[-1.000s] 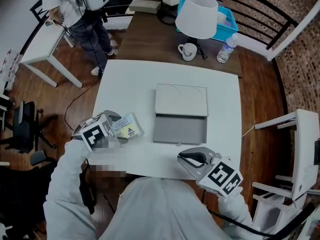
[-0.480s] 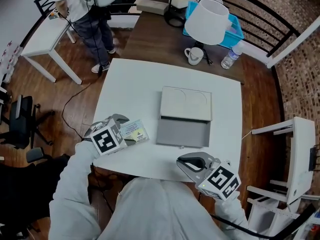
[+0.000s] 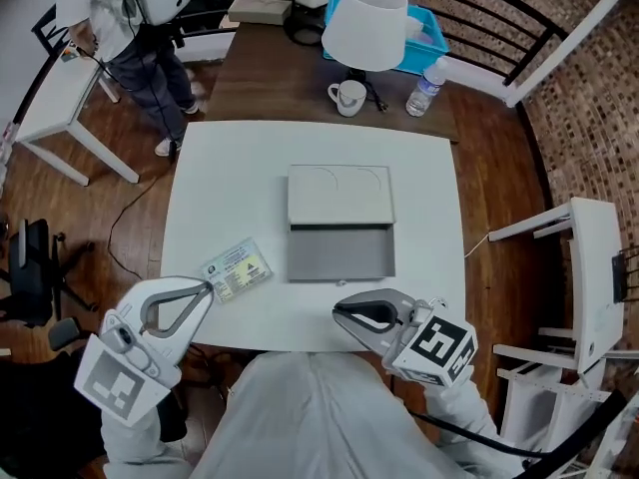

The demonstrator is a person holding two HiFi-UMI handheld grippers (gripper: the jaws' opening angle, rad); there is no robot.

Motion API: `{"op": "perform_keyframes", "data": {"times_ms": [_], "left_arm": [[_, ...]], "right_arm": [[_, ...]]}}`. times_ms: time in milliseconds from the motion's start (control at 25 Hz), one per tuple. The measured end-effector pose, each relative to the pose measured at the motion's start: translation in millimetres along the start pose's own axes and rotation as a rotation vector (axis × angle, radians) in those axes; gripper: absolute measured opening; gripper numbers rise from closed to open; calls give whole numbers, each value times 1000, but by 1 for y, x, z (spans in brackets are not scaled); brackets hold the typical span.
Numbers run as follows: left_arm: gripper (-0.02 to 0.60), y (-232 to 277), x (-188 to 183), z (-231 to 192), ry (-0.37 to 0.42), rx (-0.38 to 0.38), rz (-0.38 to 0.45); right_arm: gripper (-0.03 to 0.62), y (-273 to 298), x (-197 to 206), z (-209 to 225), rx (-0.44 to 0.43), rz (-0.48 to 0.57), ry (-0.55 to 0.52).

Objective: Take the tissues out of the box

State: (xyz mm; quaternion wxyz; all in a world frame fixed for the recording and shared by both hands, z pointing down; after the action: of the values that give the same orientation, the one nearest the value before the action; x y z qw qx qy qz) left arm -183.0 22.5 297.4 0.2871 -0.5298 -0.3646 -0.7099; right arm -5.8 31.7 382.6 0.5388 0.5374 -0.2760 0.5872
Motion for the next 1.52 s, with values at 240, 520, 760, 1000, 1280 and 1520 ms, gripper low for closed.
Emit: {"op": "perform_keyframes", "data": {"times_ms": [240, 520, 760, 1000, 1280, 1520], "left_arm": [[14, 30, 42, 51, -360, -58, 160], [14, 33, 31, 45, -375, -31, 218], [14, 31, 34, 41, -321, -51, 171], [14, 34, 36, 43, -307, -38, 159], [14, 34, 37, 41, -293, -38, 136], [14, 20, 33, 38, -282, -71, 144]], "right_arm": [[17, -1, -15, -8, -54, 50, -5], [2, -4, -24, -8, -54, 88, -9], [2, -3, -19, -8, -34, 67, -19], [2, -1, -19, -8, -35, 69, -12], [2, -2, -21, -5, -34, 80, -7], [2, 9, -23, -9, -61, 84, -11]]}}
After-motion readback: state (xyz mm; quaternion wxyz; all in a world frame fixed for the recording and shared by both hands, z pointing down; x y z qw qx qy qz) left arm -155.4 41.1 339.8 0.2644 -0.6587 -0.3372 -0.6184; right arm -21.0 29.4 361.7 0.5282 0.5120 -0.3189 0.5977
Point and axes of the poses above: the fingertips, and each gripper's own axes: y forward along the fingers, z to its right, x out of its underside, the point moved 2 cm from there along -y, backward along the fingers, and after that the axes turned 15 degrees about z, right-handed, at the moved point
